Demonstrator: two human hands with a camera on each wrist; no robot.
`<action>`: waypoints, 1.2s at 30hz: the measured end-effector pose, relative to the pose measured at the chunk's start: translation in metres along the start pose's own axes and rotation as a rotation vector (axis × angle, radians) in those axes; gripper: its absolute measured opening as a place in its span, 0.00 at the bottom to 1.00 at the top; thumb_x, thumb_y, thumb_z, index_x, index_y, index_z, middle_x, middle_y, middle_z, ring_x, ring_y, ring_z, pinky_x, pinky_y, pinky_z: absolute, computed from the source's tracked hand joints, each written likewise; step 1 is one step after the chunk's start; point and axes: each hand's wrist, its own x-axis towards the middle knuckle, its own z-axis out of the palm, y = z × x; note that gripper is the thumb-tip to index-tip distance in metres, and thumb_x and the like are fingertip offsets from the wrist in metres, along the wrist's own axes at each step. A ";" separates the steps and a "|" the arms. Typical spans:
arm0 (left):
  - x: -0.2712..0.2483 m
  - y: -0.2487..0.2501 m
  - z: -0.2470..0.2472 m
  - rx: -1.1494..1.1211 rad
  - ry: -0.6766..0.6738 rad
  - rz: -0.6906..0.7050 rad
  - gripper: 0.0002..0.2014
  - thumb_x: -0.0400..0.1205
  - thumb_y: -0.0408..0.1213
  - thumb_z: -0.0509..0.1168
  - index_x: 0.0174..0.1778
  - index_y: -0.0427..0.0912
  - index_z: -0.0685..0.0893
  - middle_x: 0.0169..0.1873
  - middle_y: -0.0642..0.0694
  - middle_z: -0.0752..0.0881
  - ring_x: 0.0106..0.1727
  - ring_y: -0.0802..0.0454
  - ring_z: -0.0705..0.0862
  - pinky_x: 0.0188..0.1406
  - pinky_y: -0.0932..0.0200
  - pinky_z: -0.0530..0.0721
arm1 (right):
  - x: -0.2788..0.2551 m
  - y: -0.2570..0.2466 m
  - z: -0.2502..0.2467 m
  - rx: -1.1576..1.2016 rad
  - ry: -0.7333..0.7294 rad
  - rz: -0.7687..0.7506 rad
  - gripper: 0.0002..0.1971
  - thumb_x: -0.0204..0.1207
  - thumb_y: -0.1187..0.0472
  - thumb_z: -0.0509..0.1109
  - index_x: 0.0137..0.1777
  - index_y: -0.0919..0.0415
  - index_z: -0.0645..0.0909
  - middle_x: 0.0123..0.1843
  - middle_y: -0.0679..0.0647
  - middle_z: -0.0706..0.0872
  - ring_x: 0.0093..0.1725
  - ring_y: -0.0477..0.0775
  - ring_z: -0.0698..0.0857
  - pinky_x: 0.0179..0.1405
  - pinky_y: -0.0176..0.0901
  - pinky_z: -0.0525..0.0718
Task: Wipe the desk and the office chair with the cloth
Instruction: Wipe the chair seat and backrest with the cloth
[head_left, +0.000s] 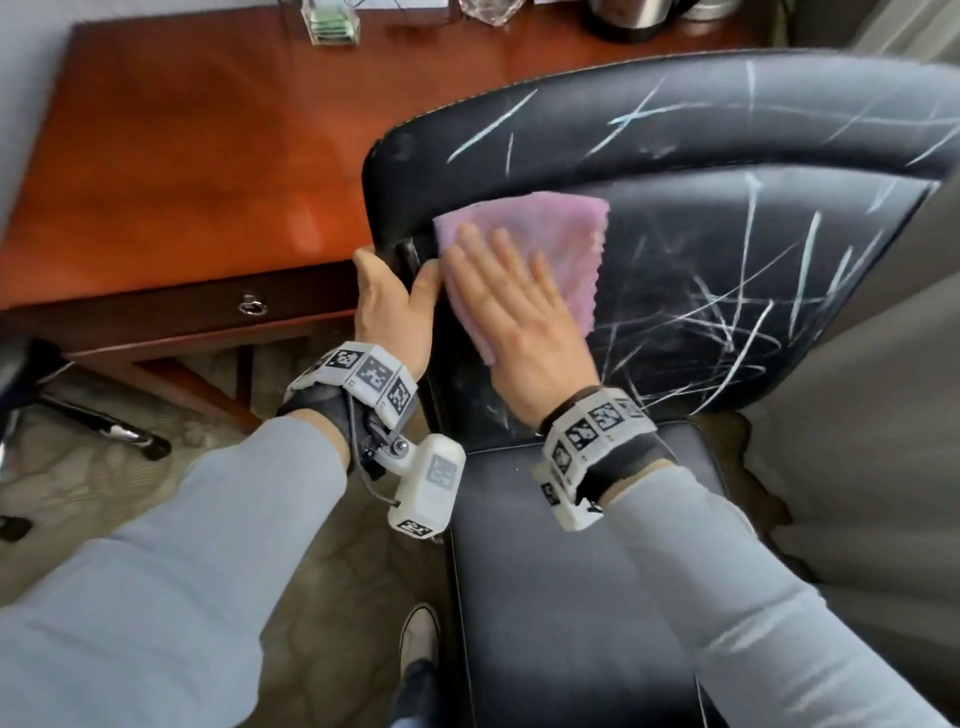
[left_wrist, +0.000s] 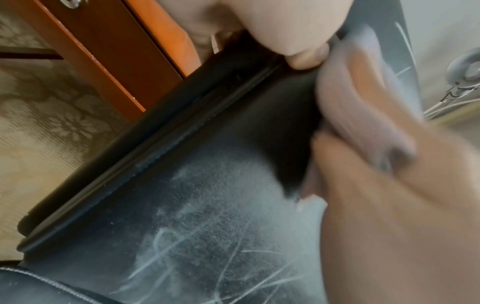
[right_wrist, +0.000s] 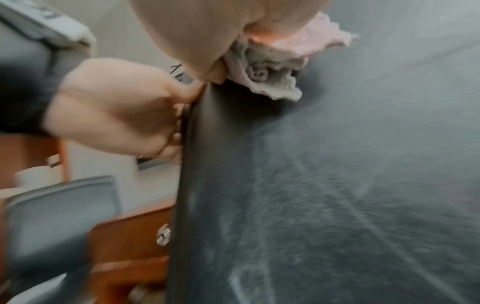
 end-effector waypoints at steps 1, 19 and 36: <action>0.000 0.002 -0.001 -0.002 -0.011 0.002 0.22 0.88 0.43 0.62 0.71 0.34 0.65 0.70 0.43 0.74 0.68 0.47 0.74 0.61 0.65 0.64 | -0.003 0.014 -0.006 0.001 0.060 0.135 0.40 0.69 0.72 0.53 0.85 0.65 0.55 0.87 0.63 0.54 0.87 0.60 0.46 0.85 0.62 0.43; 0.013 0.028 -0.025 -0.072 -0.080 0.050 0.38 0.83 0.66 0.46 0.83 0.43 0.62 0.79 0.42 0.73 0.78 0.38 0.71 0.80 0.40 0.65 | 0.041 0.015 -0.040 0.014 0.188 0.355 0.38 0.80 0.65 0.62 0.86 0.68 0.47 0.87 0.67 0.48 0.86 0.68 0.45 0.84 0.67 0.43; 0.023 0.027 -0.020 0.043 -0.045 0.039 0.26 0.91 0.51 0.51 0.85 0.47 0.61 0.74 0.35 0.78 0.72 0.33 0.76 0.64 0.50 0.71 | 0.059 -0.022 -0.018 -0.132 0.019 -0.027 0.38 0.75 0.58 0.65 0.85 0.65 0.57 0.86 0.64 0.57 0.86 0.67 0.52 0.83 0.69 0.50</action>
